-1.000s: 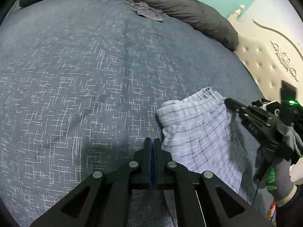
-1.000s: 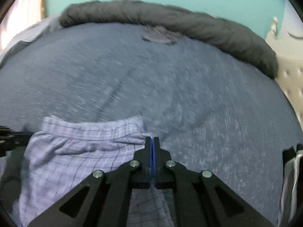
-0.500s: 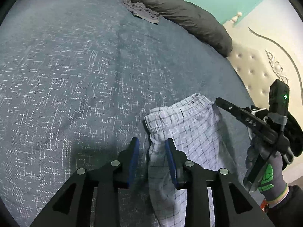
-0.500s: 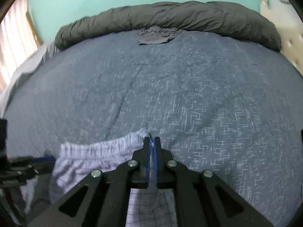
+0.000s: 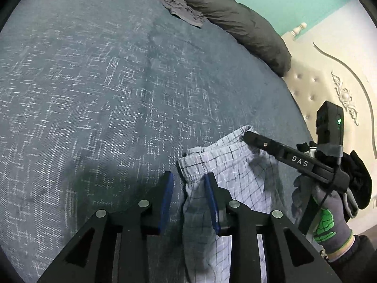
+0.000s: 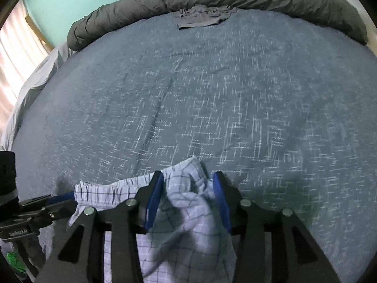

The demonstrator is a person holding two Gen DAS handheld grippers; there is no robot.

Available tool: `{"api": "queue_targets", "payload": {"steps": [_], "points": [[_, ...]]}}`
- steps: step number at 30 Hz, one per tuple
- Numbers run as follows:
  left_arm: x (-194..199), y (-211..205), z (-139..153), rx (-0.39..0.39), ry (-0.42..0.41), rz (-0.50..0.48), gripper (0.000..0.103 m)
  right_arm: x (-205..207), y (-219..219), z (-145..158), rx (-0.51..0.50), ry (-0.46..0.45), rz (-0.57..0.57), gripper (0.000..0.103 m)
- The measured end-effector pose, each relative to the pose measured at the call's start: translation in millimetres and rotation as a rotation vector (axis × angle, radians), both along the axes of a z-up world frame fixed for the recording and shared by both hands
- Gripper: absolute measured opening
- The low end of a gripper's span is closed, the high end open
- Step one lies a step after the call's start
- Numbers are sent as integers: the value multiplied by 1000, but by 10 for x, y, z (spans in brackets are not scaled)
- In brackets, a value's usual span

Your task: Fold clothes

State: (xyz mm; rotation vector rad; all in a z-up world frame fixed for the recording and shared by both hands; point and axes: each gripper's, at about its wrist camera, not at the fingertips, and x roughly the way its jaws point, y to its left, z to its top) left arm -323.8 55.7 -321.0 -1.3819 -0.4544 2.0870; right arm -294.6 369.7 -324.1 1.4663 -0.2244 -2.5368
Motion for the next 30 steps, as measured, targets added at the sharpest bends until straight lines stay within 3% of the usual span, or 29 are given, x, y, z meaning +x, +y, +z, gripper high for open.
{"api": "queue_targets", "payload": {"steps": [2,9,10,12,15,19,25,30], "points": [[-19,29,-11,-4,6,-5,19,10,12,-25,-11,4,10,44],[-105,79,18,1,26,-7,13,41,4,-40,-6,30,61,44],[-113,83,19,0,28,-7,12,46,-15,-36,1,35,72,42],[-119,83,15,0,31,-5,11,68,-53,-27,3,39,88,23],[-89,79,21,1,38,-6,9,122,-29,39,-26,66,77,14],[-22,77,86,0,65,-18,7,221,25,192,-75,103,60,11],[125,-7,388,30,122,-14,7,418,83,571,-137,165,62,10],[352,-68,831,33,204,-24,7,612,114,947,-185,225,61,10]]}}
